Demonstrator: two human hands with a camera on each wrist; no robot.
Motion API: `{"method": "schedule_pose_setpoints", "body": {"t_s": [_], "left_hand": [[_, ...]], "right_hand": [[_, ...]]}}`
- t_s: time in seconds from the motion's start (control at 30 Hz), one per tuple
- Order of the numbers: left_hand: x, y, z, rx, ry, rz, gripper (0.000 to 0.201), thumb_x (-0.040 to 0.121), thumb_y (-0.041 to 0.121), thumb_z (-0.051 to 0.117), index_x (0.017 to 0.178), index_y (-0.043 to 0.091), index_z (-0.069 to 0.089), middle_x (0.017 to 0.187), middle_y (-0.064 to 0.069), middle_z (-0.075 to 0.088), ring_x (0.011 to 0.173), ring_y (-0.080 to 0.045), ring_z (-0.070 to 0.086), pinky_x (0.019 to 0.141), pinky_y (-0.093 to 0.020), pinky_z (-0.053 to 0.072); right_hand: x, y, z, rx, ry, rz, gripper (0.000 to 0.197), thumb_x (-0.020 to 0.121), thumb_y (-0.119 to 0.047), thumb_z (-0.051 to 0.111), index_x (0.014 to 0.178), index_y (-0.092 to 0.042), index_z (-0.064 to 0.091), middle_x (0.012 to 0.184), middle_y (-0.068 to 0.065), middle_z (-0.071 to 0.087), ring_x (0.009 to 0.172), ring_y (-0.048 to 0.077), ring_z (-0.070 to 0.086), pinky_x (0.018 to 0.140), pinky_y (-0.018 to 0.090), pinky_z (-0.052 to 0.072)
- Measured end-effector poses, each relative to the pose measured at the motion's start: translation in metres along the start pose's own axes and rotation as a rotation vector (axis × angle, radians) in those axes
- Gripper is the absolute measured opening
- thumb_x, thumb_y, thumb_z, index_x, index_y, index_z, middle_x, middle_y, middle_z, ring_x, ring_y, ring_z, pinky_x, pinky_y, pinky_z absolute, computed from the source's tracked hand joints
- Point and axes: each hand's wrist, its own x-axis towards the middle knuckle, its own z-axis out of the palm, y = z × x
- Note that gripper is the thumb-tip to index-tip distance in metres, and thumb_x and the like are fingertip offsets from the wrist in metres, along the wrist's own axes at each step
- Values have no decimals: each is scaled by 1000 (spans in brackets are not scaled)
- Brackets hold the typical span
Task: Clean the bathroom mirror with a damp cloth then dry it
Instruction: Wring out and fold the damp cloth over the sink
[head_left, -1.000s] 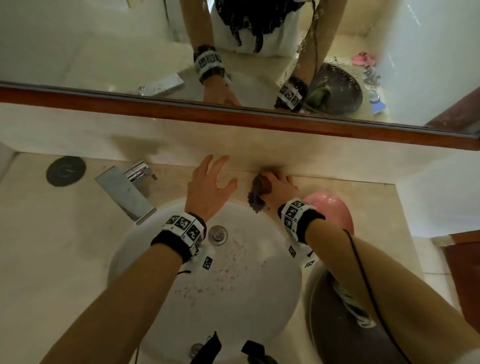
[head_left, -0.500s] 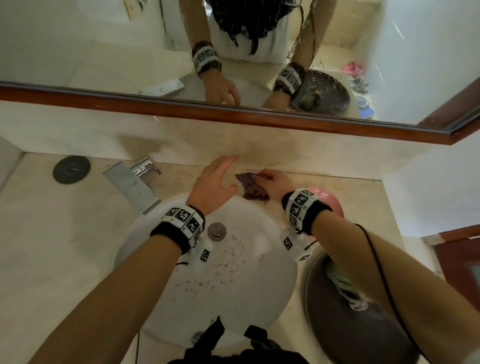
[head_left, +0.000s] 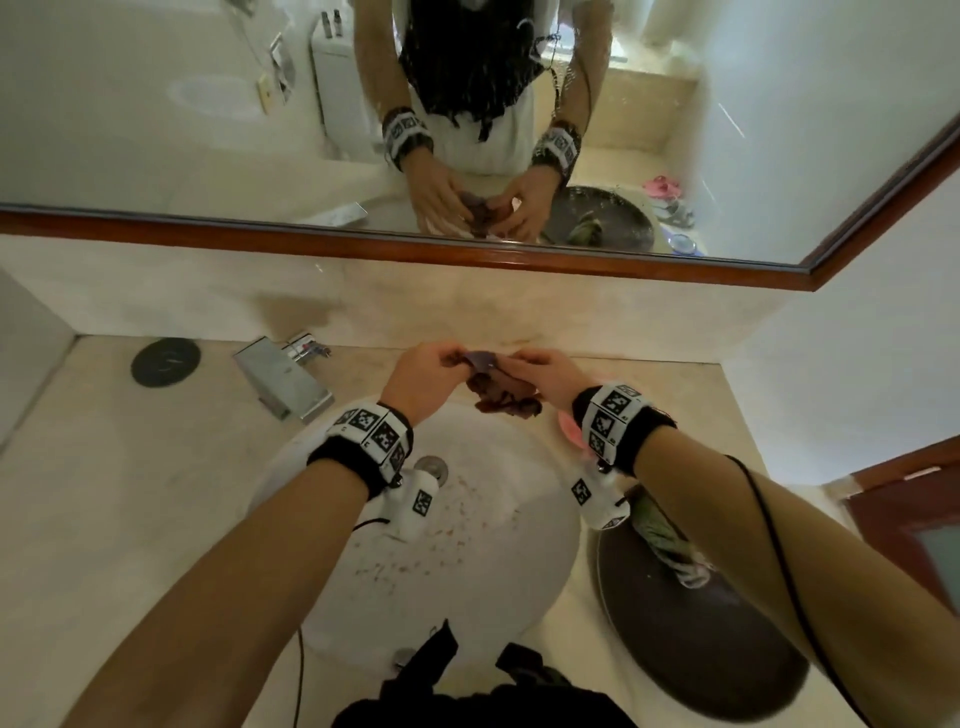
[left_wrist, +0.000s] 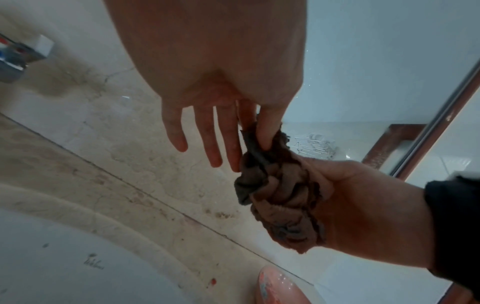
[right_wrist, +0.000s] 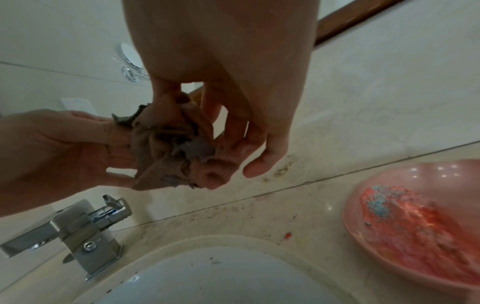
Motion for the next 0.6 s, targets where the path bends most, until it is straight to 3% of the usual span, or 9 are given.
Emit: {"method": "schedule_pose_setpoints", "body": {"t_s": [0.1, 0.17, 0.23, 0.37, 0.47, 0.53, 0.6], "left_hand": [[-3, 9, 0, 21, 8, -3, 16, 90, 24, 65, 93, 10, 71, 88, -12, 71, 89, -30, 64, 82, -44, 48], [-3, 16, 0, 26, -4, 0, 15, 92, 23, 63, 97, 10, 70, 90, -11, 71, 90, -30, 63, 85, -45, 48], [-4, 25, -1, -8, 0, 7, 20, 91, 26, 60, 102, 13, 71, 93, -7, 72, 91, -26, 64, 88, -45, 51], [-3, 38, -7, -60, 2, 32, 37, 85, 41, 52, 108, 19, 70, 98, -1, 73, 96, -22, 67, 92, -46, 53], [-1, 43, -13, -62, -5, 12, 38, 85, 43, 50, 109, 20, 68, 98, -3, 72, 95, -25, 67, 91, -51, 53], [-3, 46, -15, -50, -8, 2, 31, 90, 39, 53, 109, 19, 66, 99, -5, 72, 95, -27, 67, 90, -53, 53], [-5, 48, -17, -34, 9, 5, 20, 97, 29, 55, 108, 17, 65, 98, -8, 71, 92, -29, 67, 88, -54, 53]], "right_hand": [[-13, 1, -7, 27, -18, 23, 32, 87, -46, 66, 92, -16, 74, 87, 13, 75, 73, 27, 67, 62, 33, 53], [-16, 3, -9, -6, -11, 43, 40, 83, -55, 64, 99, -20, 73, 91, 7, 75, 84, 26, 70, 79, 39, 57], [-17, 4, -10, -46, -11, 47, 43, 82, -59, 62, 106, -25, 70, 98, 2, 74, 96, 24, 67, 90, 43, 52], [-22, -1, -10, -135, -58, 36, 47, 83, -52, 66, 124, -30, 58, 109, -4, 69, 101, 13, 63, 82, 30, 48], [-25, -4, -6, -133, 10, -31, 32, 89, -34, 66, 119, -22, 64, 98, -3, 67, 87, 11, 58, 72, 24, 41], [-25, -6, -4, -120, 62, -82, 24, 93, -27, 61, 114, -16, 68, 96, 0, 65, 84, 12, 55, 76, 25, 41], [-23, -7, -2, -124, 97, -112, 22, 96, -27, 56, 109, -15, 69, 100, 3, 68, 92, 18, 58, 88, 32, 43]]}}
